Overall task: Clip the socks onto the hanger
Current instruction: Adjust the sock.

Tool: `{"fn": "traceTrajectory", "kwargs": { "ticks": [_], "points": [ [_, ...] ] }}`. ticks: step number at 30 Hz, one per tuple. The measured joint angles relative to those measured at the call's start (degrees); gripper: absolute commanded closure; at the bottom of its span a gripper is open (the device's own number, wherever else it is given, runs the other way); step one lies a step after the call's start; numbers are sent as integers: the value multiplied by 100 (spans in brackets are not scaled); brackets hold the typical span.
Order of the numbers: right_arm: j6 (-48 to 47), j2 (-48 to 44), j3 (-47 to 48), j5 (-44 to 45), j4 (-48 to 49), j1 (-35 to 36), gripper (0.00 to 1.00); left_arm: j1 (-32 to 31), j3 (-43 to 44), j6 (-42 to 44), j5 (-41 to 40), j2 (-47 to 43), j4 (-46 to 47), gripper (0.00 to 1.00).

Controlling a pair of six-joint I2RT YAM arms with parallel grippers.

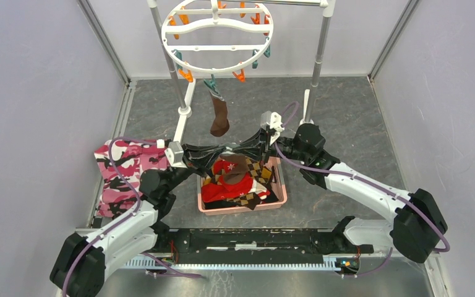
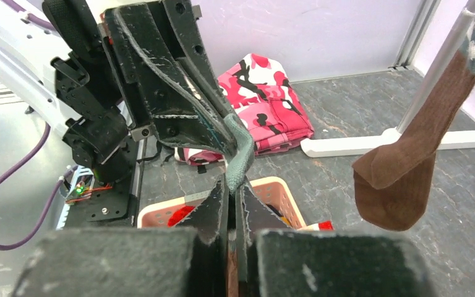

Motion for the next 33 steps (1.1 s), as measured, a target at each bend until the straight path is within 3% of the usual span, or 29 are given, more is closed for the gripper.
{"fn": "traceTrajectory", "kwargs": {
  "ticks": [2,4,9,15,22,27,33],
  "points": [
    [-136,-11,35,92,-133,0,100,-7,17,-103,-109,-9,-28,55],
    [-302,-57,50,247,-337,-2,100,-11,87,-245,-243,-52,-168,46],
    [-1021,-393,96,669,-1012,-83,100,-11,367,-420,-415,-382,-817,35],
    [-2146,-761,308,868,-1641,-133,100,-11,551,-411,-289,-516,-1329,36],
    [-3718,-841,442,822,-2354,-133,95,-11,828,-415,267,155,-1388,39],
    [-4771,-1287,116,680,-2297,-133,99,-11,1152,-417,481,452,-1381,42],
    [-5329,-1408,66,542,-2280,-133,99,-11,1375,-435,664,669,-1394,43]
  ]
}}
